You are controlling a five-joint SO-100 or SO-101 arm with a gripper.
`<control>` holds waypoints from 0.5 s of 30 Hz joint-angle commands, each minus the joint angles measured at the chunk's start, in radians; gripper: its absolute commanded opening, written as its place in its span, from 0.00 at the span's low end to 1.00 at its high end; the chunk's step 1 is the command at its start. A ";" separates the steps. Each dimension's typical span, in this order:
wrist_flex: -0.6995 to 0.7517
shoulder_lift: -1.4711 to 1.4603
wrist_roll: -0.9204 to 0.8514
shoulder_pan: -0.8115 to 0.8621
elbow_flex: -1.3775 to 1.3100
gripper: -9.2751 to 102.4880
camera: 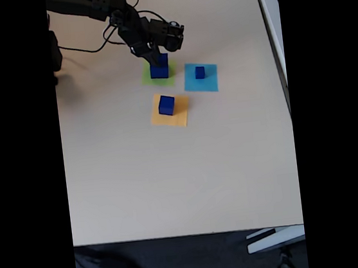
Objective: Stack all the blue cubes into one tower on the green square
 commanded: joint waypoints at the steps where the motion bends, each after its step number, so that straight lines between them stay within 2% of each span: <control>1: -0.012 0.012 -0.009 -0.002 -0.006 0.17; 15: -0.025 0.020 0.000 0.008 -0.020 0.08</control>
